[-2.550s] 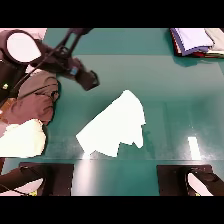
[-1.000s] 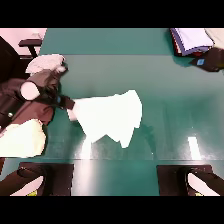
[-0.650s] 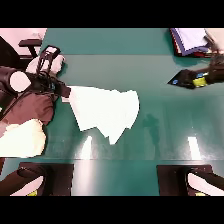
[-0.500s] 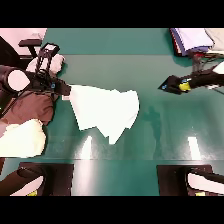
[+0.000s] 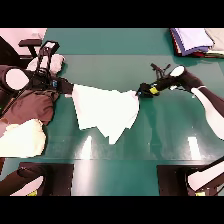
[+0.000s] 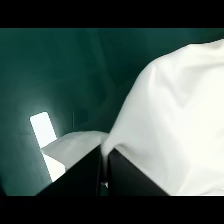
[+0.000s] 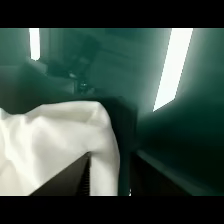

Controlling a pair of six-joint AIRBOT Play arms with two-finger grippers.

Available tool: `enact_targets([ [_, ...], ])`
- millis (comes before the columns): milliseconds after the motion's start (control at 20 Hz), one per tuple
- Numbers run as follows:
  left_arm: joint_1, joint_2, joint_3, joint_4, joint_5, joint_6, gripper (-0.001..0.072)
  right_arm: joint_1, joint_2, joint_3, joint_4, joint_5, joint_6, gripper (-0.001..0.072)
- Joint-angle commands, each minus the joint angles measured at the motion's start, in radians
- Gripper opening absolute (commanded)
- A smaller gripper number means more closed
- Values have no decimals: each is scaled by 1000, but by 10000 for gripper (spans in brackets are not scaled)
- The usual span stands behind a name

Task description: Fold the shirts.

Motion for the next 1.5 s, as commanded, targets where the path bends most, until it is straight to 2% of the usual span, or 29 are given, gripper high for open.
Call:
enact_targets([
  [0,0,1,1,-7,1,0,24,44,-77,101,-1,11,-15,32],
  [50,0,1,2,-7,0,0,24,47,-77,126,-1,14,-22,13],
  [250,0,38,114,30,-43,0,24,8,22,267,-31,85,-24,12],
  [650,0,211,600,21,-84,3,24,-122,529,584,-150,292,6,12],
  [750,0,239,660,-20,-100,3,24,-122,644,597,-203,294,23,12],
  [950,0,239,786,-93,-184,3,23,-123,827,521,-335,276,121,13],
  [1050,0,235,787,-93,-199,3,23,-123,869,486,-365,275,145,12],
  [1200,0,182,775,-64,-295,4,23,-122,869,413,-365,280,190,12],
  [1350,0,79,663,4,-397,5,24,-120,787,293,-354,354,198,13],
  [1450,0,8,522,0,-400,5,24,-113,697,192,-333,393,196,14],
])
